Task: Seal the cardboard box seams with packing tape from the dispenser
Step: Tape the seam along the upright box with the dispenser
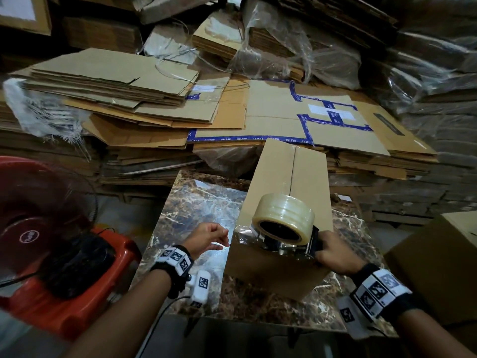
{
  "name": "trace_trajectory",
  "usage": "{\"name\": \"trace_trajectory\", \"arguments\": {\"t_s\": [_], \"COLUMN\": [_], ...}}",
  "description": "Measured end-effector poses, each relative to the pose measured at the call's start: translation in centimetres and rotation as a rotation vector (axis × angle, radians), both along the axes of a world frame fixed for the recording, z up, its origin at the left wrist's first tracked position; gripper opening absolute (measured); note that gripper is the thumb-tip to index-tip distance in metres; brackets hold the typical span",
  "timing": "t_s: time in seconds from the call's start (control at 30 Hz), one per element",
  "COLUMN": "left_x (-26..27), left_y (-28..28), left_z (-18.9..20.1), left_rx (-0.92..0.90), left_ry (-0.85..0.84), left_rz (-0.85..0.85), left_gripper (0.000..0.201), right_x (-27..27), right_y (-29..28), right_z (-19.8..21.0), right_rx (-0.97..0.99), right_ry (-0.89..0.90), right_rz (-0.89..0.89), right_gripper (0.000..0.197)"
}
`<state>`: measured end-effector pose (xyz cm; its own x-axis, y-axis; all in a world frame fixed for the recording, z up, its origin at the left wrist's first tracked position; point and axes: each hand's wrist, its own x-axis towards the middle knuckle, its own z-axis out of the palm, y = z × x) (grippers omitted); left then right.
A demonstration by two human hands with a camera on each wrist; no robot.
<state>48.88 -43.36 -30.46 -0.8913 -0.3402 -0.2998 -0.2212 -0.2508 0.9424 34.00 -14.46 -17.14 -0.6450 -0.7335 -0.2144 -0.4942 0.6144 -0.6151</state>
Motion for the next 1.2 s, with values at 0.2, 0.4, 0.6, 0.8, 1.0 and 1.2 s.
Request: {"name": "trace_trajectory", "arguments": {"t_s": [0.2, 0.4, 0.6, 0.8, 1.0, 1.2], "left_x": [-0.7, -1.0, -0.8, -1.0, -2.8, -2.2], "left_y": [2.5, 4.8, 7.4, 8.5, 7.1, 8.3], "left_z": [-0.7, 0.2, 2.2, 4.0, 0.6, 3.9], "left_rx": [-0.293, -0.496, -0.664, -0.749, -0.485, -0.304], "left_ry": [0.022, 0.113, 0.148, 0.058, -0.126, -0.055], "left_rz": [0.299, 0.489, 0.602, 0.473, 0.28, 0.302], "left_gripper": [0.031, 0.013, 0.043, 0.048, 0.088, 0.032], "right_x": [-1.0, -0.6, -0.5, -1.0, -1.3, -1.5], "right_y": [0.1, 0.2, -0.1, -0.4, -0.4, 0.8], "right_z": [-0.8, -0.4, 0.5, 0.5, -0.4, 0.4], "right_rx": [0.058, 0.066, 0.116, 0.191, 0.218, 0.217], "right_ry": [-0.02, -0.007, -0.035, -0.03, 0.092, 0.127], "right_rz": [-0.026, -0.018, 0.026, 0.051, 0.124, 0.211], "right_gripper": [0.028, 0.027, 0.015, 0.017, 0.004, 0.031]}}
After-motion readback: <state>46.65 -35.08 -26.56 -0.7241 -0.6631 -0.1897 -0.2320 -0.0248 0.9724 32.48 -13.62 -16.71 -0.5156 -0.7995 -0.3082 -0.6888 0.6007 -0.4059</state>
